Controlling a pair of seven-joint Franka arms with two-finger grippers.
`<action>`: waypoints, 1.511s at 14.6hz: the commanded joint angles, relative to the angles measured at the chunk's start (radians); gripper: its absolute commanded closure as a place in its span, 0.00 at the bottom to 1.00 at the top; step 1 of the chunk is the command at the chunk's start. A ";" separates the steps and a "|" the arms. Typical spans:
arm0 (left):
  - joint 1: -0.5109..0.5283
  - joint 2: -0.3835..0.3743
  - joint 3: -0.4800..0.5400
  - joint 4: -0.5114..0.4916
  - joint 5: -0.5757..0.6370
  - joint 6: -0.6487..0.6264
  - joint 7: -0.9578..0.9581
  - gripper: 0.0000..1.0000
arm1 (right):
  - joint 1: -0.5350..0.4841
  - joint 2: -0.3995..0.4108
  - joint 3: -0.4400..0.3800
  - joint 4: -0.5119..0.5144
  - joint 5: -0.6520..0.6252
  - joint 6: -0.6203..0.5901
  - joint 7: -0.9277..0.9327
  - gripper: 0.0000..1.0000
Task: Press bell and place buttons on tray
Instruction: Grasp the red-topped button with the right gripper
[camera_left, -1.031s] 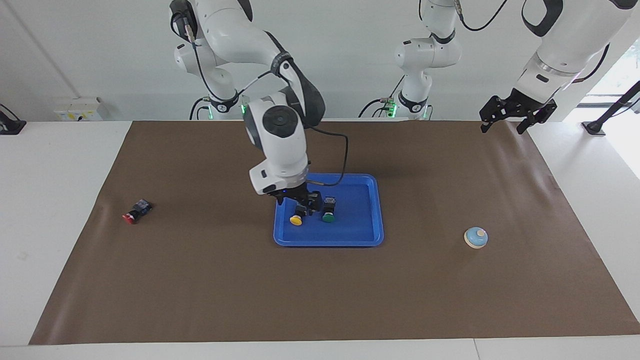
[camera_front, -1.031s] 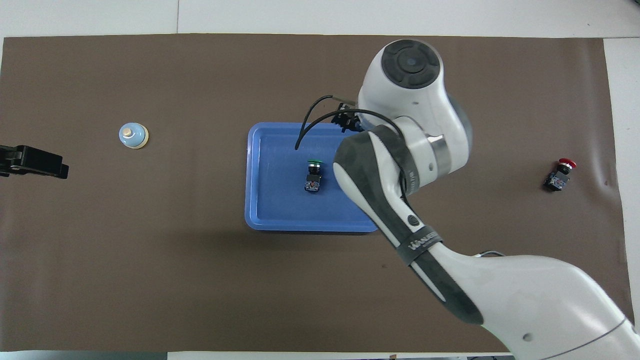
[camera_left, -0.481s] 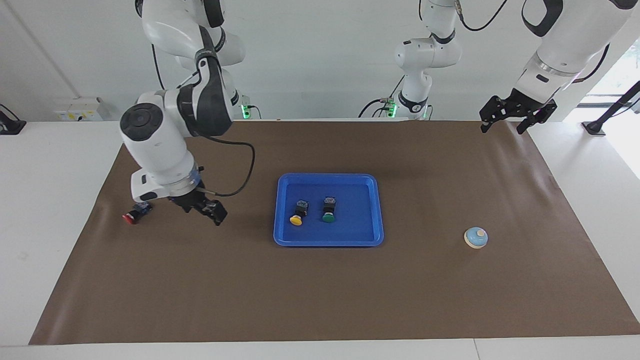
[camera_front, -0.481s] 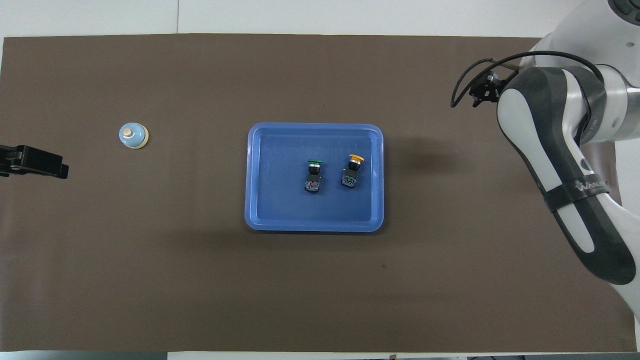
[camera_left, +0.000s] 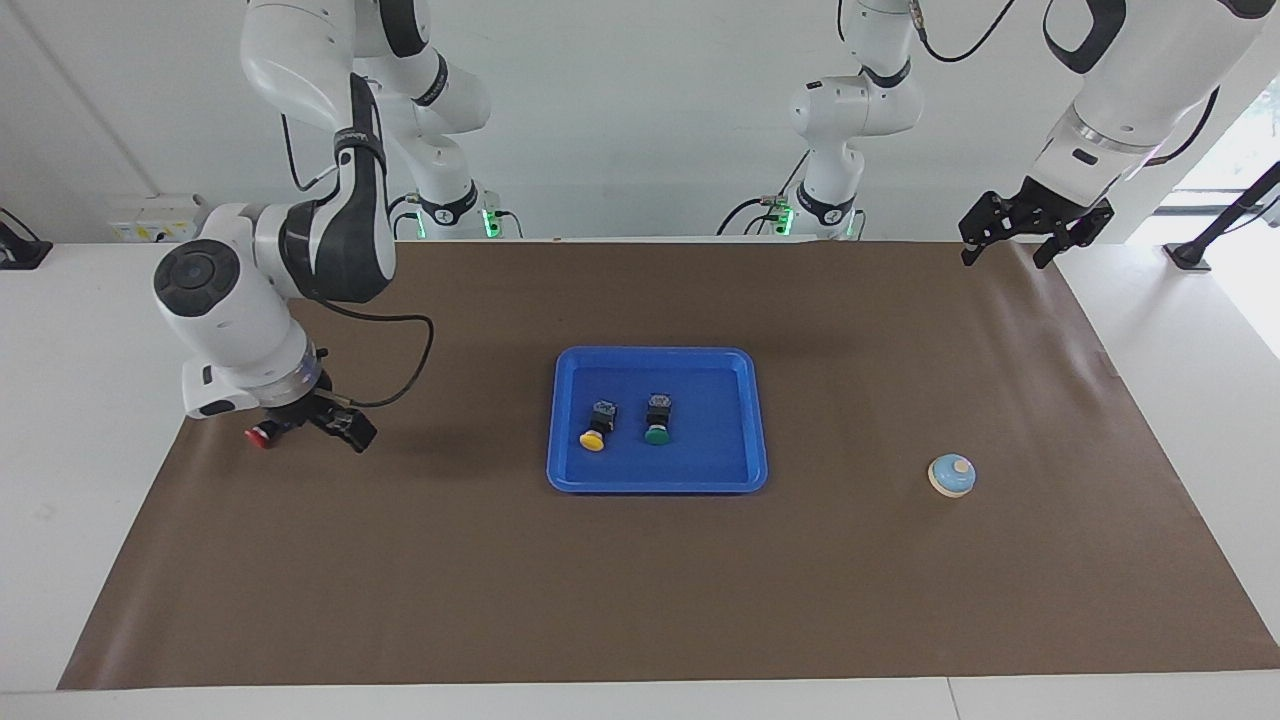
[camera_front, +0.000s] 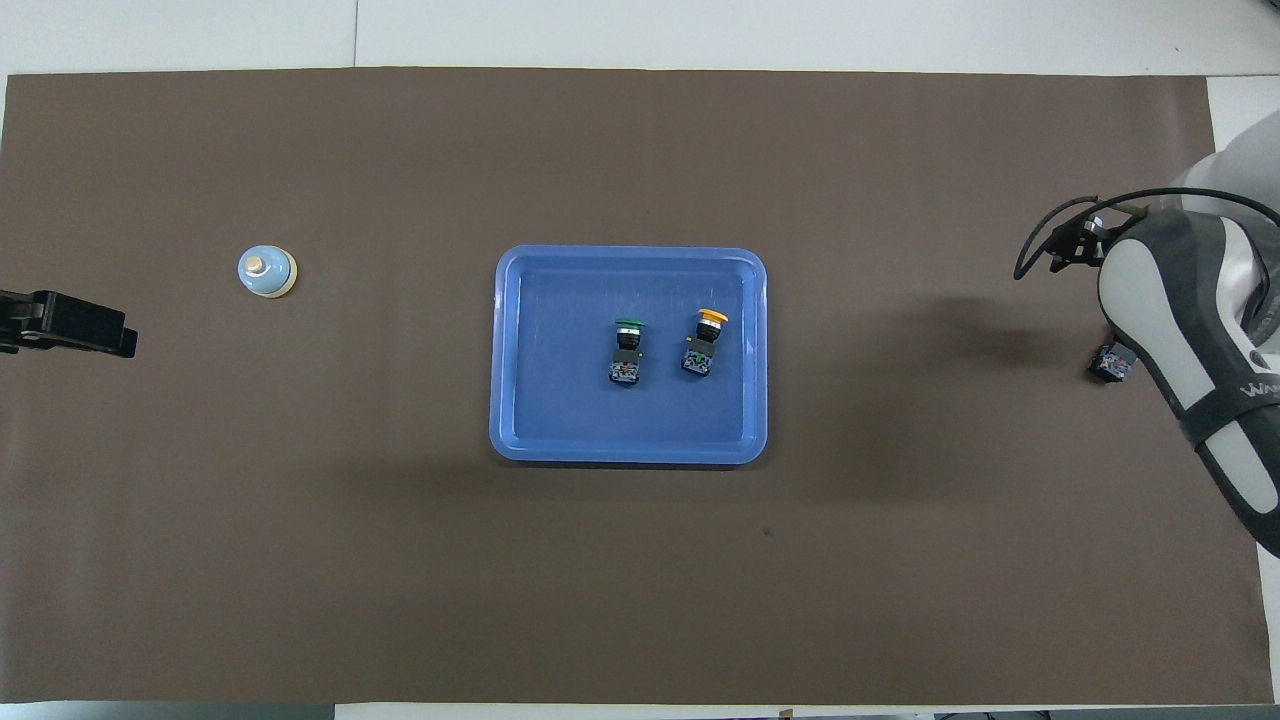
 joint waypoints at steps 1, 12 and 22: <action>0.002 -0.013 0.003 -0.005 -0.006 -0.007 0.008 0.00 | -0.067 -0.091 0.013 -0.197 -0.017 0.161 -0.042 0.00; 0.002 -0.013 0.003 -0.005 -0.006 -0.007 0.008 0.00 | -0.148 -0.085 0.016 -0.346 -0.013 0.358 -0.071 0.00; 0.002 -0.013 0.003 -0.005 -0.006 -0.007 0.008 0.00 | -0.144 -0.094 0.018 -0.365 -0.007 0.341 -0.161 1.00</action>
